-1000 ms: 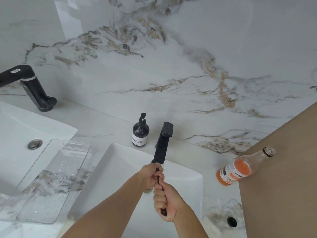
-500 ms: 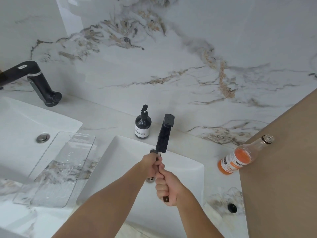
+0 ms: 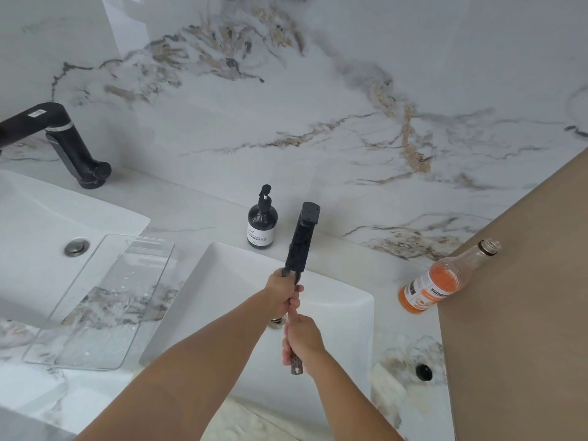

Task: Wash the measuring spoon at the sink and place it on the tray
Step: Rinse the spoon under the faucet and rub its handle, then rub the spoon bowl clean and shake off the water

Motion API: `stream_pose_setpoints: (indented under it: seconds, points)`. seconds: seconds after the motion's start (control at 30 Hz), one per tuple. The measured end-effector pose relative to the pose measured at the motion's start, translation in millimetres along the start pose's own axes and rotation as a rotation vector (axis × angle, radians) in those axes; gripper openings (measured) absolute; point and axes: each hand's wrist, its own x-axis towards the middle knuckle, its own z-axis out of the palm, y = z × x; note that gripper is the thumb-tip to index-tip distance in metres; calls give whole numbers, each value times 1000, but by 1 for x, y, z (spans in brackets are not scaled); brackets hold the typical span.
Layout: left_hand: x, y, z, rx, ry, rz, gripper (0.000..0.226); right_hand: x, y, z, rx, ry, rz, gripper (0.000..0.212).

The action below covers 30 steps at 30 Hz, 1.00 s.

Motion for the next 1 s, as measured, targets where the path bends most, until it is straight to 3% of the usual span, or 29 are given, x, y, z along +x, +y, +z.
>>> stream_pose_setpoints:
  seconds: [0.07,0.13,0.27,0.37,0.43,0.6,0.67,0.73,0.8,0.9,1.0]
  points:
    - [0,0,-2,-3,-53,-17,20,-1,-8,-10,-30,-44,24,37]
    - [-1,0,-6,-25,-112,-46,24,1,-24,-28,-111,92,-83,25]
    - [-3,-1,-14,-82,-160,-93,30,-6,-74,-66,-282,416,-540,43]
    - [-5,-1,-17,-157,-218,-85,27,-10,-112,-68,-562,304,-807,67]
    - [-7,-1,-21,-193,-247,-72,29,-9,-123,-66,-739,245,-812,74]
    - [-11,-8,-34,-222,-254,-57,41,-5,-107,-69,-836,260,-797,76]
    - [-17,-15,-40,-227,-245,-71,36,-4,-89,-66,-730,236,-820,79]
    - [-26,-22,-45,-217,-281,-89,34,-4,-71,-57,-412,316,-808,71]
    - [-39,-26,-47,-214,-339,-98,34,-5,-48,-46,-77,349,-589,58]
    - [-59,-30,-49,-111,-398,-60,32,-3,-23,-35,312,98,-186,48]
    - [-75,-32,-55,3,-446,-9,30,-4,-24,-42,509,-61,-185,26]
